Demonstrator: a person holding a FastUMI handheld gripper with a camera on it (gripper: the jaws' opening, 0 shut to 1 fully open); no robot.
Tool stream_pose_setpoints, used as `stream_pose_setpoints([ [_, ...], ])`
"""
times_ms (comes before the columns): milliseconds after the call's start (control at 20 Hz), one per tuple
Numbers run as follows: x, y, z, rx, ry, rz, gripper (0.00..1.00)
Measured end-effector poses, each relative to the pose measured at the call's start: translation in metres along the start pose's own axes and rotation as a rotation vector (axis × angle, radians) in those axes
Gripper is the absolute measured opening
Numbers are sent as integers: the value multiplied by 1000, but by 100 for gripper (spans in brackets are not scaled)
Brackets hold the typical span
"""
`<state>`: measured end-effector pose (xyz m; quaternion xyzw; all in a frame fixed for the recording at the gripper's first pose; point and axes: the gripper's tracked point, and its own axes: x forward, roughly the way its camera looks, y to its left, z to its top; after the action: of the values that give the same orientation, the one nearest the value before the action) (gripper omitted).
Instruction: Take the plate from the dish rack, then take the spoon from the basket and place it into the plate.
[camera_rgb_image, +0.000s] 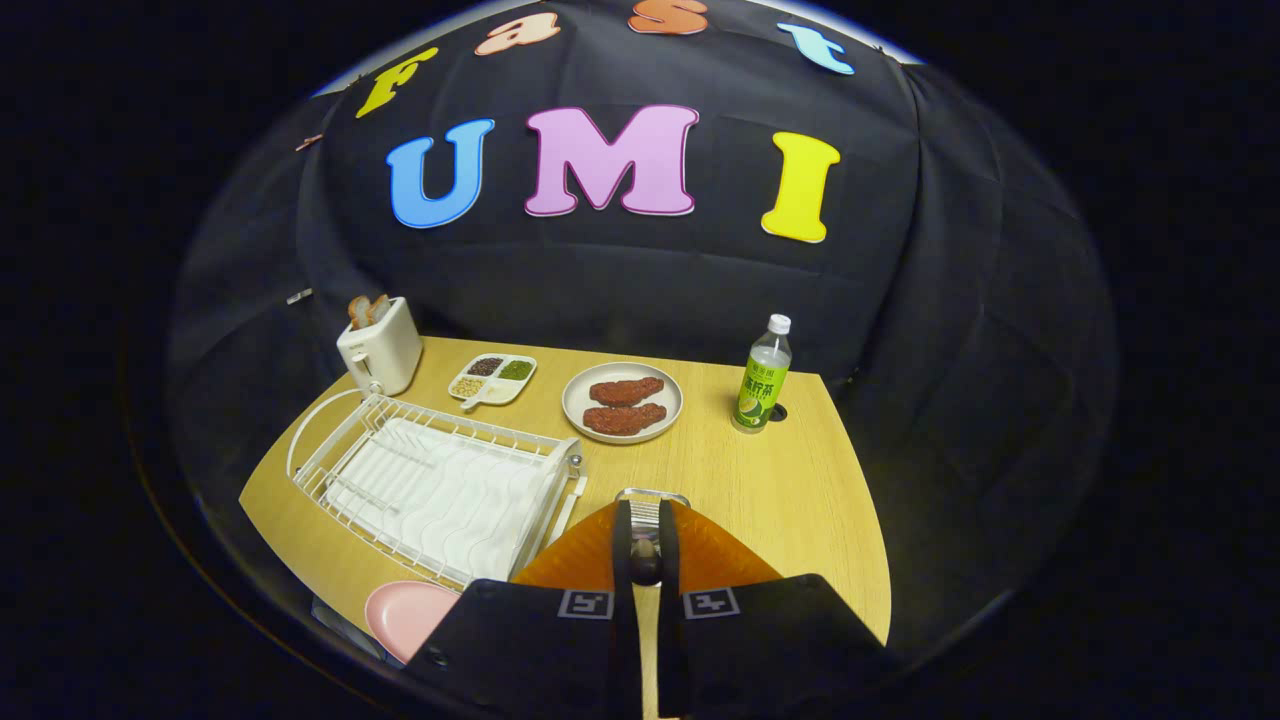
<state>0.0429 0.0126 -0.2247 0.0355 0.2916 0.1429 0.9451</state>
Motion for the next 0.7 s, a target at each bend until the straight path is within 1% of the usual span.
stream_pose_setpoints([
  [100,-26,19,0,-4,4,47,11],
  [350,-79,92,-33,9,71,228,10],
  [550,-88,155,-78,15,130,344,10],
  [700,-77,198,-100,-10,143,413,11],
])
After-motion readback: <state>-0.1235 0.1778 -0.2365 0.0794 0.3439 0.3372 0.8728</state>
